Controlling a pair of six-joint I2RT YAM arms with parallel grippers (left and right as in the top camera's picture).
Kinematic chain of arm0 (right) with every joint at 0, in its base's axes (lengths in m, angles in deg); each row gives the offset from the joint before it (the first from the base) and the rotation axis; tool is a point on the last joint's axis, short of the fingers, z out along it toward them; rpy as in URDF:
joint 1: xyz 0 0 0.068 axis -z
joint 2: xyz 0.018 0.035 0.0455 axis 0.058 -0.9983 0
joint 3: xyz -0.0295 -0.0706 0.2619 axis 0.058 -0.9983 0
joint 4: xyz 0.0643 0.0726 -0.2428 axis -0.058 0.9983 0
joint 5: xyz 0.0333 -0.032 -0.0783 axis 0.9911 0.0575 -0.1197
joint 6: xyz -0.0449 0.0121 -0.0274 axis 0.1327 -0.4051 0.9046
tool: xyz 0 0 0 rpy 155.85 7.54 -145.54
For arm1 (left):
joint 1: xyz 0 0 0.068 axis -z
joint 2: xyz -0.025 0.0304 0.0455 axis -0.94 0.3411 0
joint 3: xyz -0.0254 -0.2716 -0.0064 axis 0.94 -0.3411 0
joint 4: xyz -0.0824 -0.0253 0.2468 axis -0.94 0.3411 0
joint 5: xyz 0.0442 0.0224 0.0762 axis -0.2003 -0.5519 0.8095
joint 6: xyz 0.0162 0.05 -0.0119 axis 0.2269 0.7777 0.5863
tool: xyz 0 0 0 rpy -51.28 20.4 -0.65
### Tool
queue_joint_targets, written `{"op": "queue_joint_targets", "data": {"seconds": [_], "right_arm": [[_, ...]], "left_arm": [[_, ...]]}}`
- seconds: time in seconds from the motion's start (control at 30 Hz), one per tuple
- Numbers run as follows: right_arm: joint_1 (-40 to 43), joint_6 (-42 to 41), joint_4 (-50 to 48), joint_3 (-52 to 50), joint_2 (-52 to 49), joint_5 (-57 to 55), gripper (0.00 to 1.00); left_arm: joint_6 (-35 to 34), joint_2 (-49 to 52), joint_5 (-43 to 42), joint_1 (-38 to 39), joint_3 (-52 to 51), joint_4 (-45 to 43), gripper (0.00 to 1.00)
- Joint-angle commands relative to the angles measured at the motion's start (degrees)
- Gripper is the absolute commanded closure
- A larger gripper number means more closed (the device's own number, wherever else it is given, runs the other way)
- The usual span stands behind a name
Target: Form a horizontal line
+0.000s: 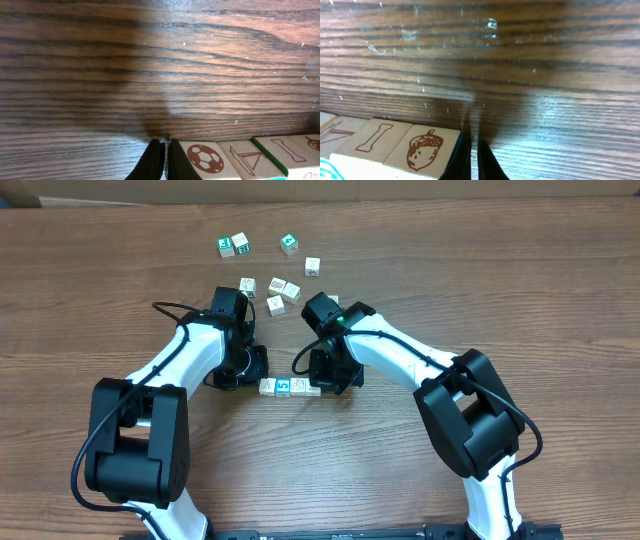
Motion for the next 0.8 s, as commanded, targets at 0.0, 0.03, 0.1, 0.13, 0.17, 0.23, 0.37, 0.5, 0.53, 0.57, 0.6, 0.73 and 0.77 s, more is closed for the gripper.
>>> {"op": "queue_joint_targets", "data": {"seconds": [0.0,0.03,0.1,0.13,0.17,0.23,0.37,0.5,0.53,0.57,0.6,0.73,0.77], "right_arm": [[0.7,0.2,-0.6,1.0,-0.6,0.8,0.96],[0.8,0.2,-0.6,1.0,-0.6,0.8,0.96],[1.0,0.2,-0.7,1.0,-0.6,0.7,0.96],[1.1,0.2,-0.7,1.0,-0.6,0.8,0.96],[1.3,0.2,-0.8,1.0,-0.6,0.8,0.96],[1.6,0.2,-0.9,1.0,-0.6,0.8,0.96],[2.1,0.2,-0.9,1.0,-0.6,0.8,0.96],[2.1,0.2,-0.6,1.0,-0.6,0.7,0.96],[2.1,0.2,-0.5,1.0,-0.6,0.8,0.96],[2.1,0.2,-0.2,1.0,-0.6,0.8,0.96],[2.1,0.2,0.2,1.0,-0.6,0.8,0.96],[2.1,0.2,1.6,1.0,-0.6,0.8,0.96],[2.1,0.2,1.6,1.0,-0.6,0.8,0.96]], "left_arm": [[-1.9,0.4,-0.9,0.5,-0.4,0.0,0.96],[-2.4,0.4,-0.9,0.5,-0.4,0.0,0.96],[-3.7,0.4,-0.9,0.5,-0.4,0.0,0.96],[-3.9,0.4,-0.9,0.6,-0.4,0.0,0.96],[-4.2,0.4,-0.9,0.7,-0.4,0.0,0.96],[-4.7,0.4,-0.9,0.9,-0.4,-0.1,0.96],[-5.3,0.4,-0.9,1.3,-0.4,-0.1,0.96],[-5.4,0.4,-0.9,1.9,-0.4,-0.2,0.96],[-5.4,0.4,-0.9,2.1,-0.4,-0.2,0.96],[-5.4,0.4,-0.9,2.3,-0.4,-0.2,0.96],[-5.4,0.4,-0.9,2.4,-0.4,-0.2,0.96],[-6.5,0.4,-0.9,2.7,-0.4,-0.2,0.96],[-6.6,0.4,-0.9,2.7,-0.4,-0.2,0.96]]}}
